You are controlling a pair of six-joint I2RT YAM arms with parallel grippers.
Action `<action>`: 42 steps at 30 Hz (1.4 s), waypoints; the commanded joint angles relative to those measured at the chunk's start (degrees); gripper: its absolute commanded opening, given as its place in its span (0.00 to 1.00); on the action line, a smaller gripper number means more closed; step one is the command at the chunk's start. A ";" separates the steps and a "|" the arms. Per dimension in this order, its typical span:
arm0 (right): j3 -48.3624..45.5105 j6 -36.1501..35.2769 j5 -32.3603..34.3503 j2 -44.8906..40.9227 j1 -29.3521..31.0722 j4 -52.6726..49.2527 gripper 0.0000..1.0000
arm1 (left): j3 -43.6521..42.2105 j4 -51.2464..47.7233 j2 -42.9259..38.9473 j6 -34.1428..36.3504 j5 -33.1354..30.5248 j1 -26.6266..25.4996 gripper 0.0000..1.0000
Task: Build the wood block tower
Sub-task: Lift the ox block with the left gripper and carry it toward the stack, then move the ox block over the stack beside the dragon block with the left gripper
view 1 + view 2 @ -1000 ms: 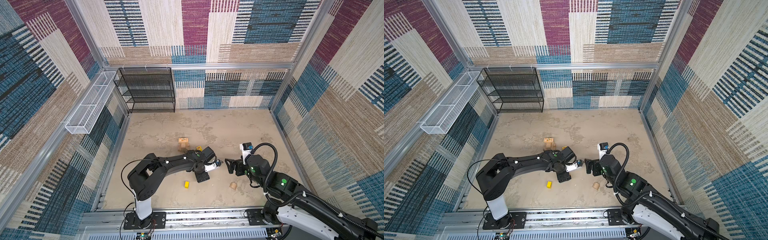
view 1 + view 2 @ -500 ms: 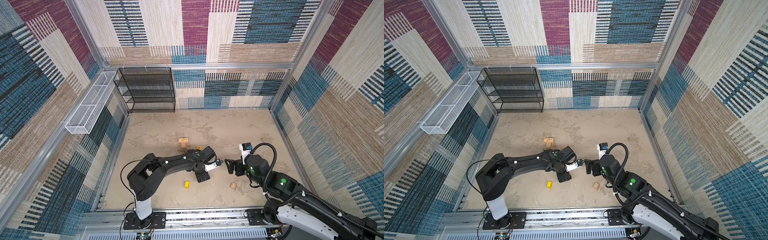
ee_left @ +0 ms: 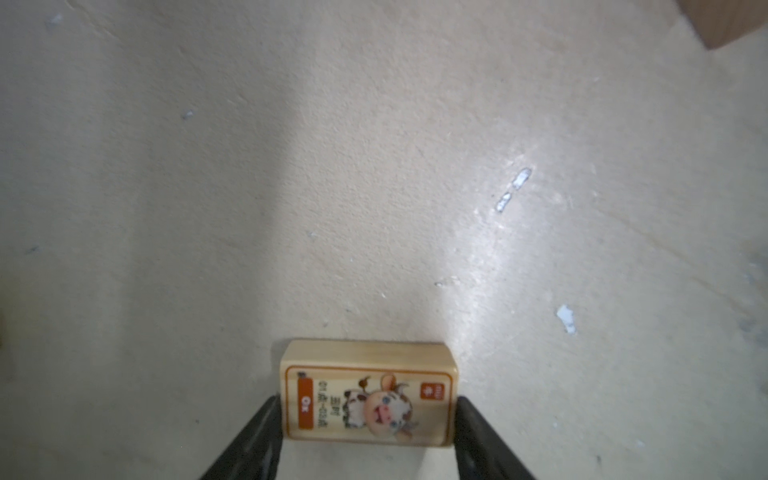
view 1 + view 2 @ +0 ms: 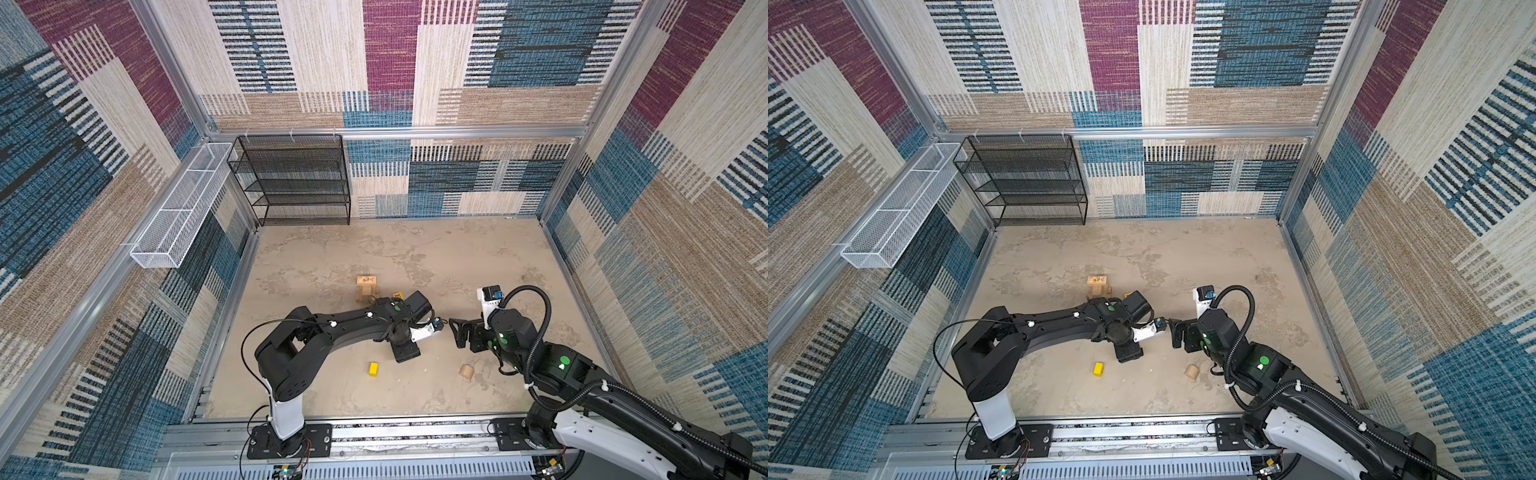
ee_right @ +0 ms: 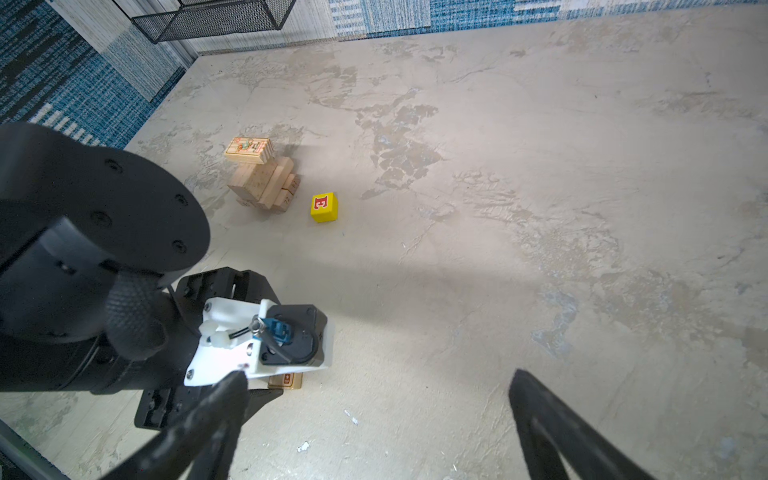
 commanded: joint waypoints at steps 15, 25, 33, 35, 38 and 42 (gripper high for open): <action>-0.11 0.00 0.54 -0.34 0.00 0.76 1.00 | 0.71 -1.81 -0.02 -1.28 0.18 -0.08 0.56; -0.11 0.11 0.73 -0.53 0.00 0.77 1.00 | 0.83 -1.96 -4.01 -3.89 -1.17 0.08 0.39; 2.56 -2.07 0.63 2.08 0.00 3.21 1.00 | 2.17 -3.89 -14.46 -8.60 -2.40 1.78 0.22; 3.75 -3.32 0.37 3.86 -0.02 4.69 1.00 | 2.81 -4.78 -16.82 -10.38 -3.37 3.14 0.08; 5.95 -5.66 -0.16 7.73 0.00 7.13 1.00 | 3.50 -5.66 -20.29 -14.10 -5.74 5.83 0.00; 9.08 -8.38 -1.18 13.48 -0.03 10.66 1.00 | 3.55 -5.89 -24.43 -20.05 -10.32 9.26 0.00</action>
